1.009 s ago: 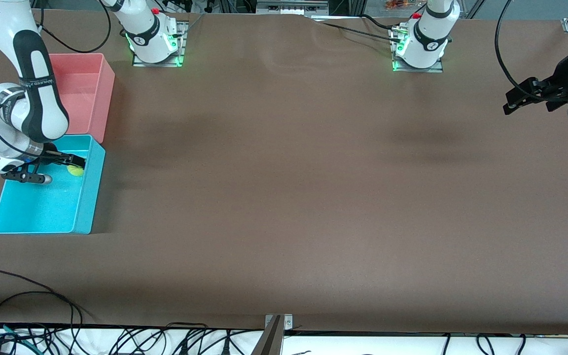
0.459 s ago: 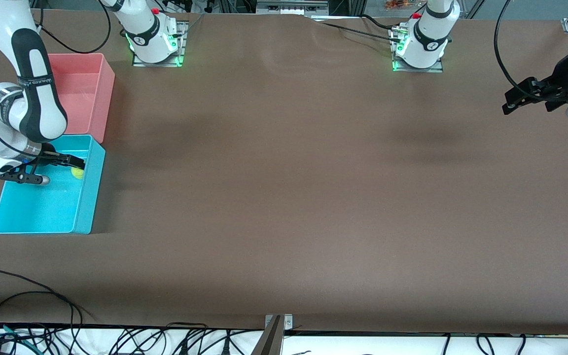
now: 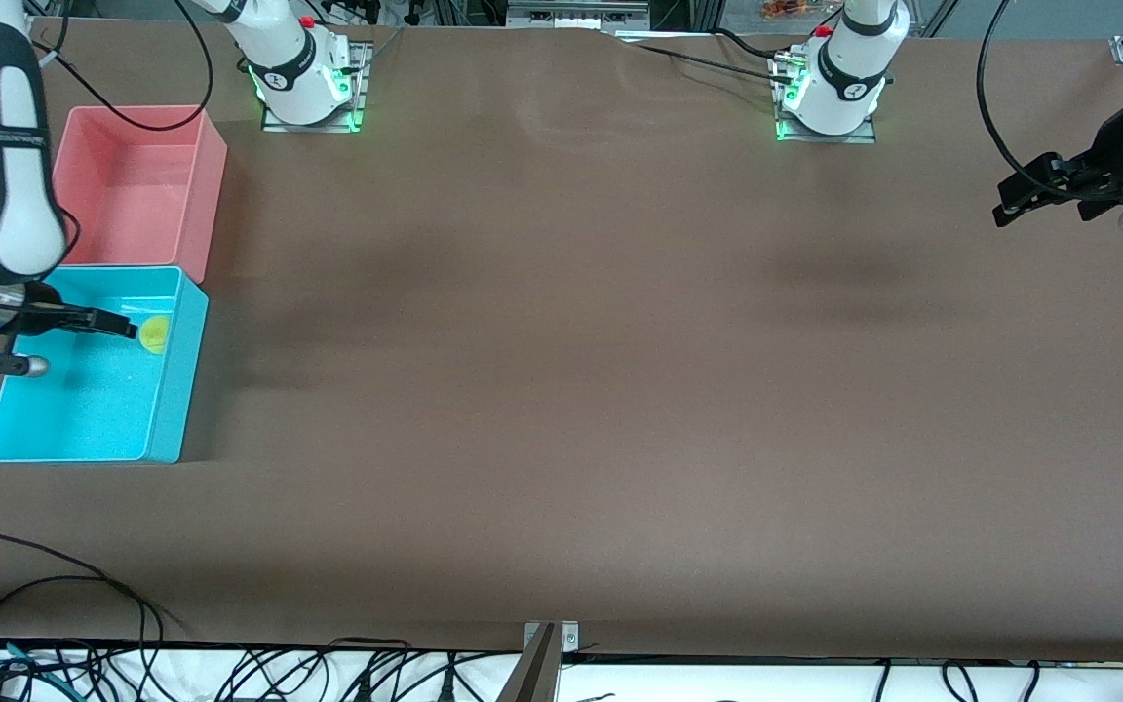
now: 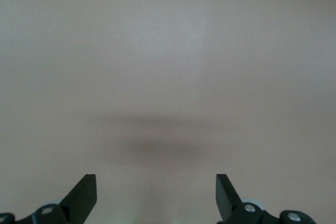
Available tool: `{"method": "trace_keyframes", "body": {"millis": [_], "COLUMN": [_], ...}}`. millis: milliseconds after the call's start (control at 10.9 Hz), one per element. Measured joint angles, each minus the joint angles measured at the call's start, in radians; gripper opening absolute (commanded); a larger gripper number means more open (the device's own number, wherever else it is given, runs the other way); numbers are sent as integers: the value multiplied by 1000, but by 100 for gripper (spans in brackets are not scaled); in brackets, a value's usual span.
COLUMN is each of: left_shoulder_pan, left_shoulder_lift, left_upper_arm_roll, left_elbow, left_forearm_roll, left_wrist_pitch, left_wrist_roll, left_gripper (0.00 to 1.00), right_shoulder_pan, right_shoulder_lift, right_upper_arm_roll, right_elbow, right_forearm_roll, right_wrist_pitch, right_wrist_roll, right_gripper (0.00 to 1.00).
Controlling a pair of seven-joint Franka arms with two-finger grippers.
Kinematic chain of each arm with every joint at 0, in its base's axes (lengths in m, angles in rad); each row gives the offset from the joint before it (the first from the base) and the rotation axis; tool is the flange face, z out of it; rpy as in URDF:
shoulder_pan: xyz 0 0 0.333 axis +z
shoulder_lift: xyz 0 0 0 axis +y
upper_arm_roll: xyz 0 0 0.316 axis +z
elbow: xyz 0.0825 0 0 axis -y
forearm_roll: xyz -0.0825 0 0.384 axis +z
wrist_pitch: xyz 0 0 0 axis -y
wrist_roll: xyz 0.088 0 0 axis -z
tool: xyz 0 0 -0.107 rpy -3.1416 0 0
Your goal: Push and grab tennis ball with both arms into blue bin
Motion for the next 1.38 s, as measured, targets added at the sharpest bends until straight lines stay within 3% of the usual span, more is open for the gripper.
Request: {"method": "trace_keyframes", "body": {"millis": [825,1376], "left_shoulder_pan": [1,2], "left_shoulder_lift": [3,5], "left_upper_arm_roll": [2,11], "left_elbow": [0,0], "left_forearm_roll": [0,0], "left_wrist_pitch": [-2,-16], "left_wrist_roll": [0,0], "left_gripper": [100,100], "right_shoulder_pan": [-12,-8], "right_shoulder_lift": [-13,-11], "right_upper_arm_roll": [-13,-10], "right_elbow": [387,507], "right_forearm_roll": [0,0], "right_wrist_pitch": [-429,-520], "right_wrist_roll": [8,118], "right_gripper": [100,100]}}
